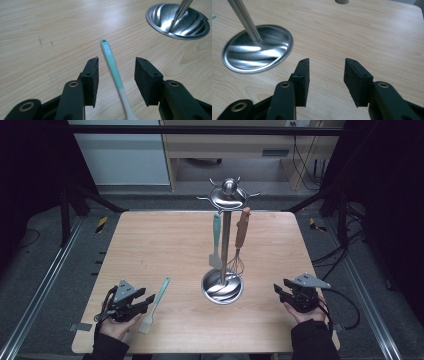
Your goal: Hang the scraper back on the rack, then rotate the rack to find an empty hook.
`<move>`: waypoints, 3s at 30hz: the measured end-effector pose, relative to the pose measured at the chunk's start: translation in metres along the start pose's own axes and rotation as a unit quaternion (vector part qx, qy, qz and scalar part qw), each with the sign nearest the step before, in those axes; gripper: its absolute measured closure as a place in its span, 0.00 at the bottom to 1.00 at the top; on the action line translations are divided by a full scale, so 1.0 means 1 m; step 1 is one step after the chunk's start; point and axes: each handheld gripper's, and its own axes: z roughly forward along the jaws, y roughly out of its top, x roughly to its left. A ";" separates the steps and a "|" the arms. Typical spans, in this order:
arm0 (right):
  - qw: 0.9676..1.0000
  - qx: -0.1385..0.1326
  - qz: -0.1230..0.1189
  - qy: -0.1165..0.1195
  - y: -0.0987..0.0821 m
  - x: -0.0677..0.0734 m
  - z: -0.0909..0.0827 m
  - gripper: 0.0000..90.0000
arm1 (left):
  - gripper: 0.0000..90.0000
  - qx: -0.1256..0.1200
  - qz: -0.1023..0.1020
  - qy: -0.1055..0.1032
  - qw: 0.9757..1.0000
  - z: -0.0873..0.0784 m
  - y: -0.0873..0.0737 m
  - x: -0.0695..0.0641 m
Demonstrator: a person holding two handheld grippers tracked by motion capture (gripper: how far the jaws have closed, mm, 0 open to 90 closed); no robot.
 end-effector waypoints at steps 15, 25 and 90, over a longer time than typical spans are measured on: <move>0.996 -0.074 -0.005 0.042 0.044 0.025 -0.032 0.92 | 0.58 -0.011 -0.006 0.015 1.000 0.001 -0.006 0.011; 0.989 -0.131 -0.014 0.067 0.085 0.041 -0.054 1.00 | 0.57 -0.007 -0.027 0.023 0.999 -0.001 -0.006 0.017; 0.962 -0.254 -0.035 0.092 0.210 0.087 -0.103 1.00 | 0.55 0.038 -0.053 0.031 0.997 0.006 -0.007 0.023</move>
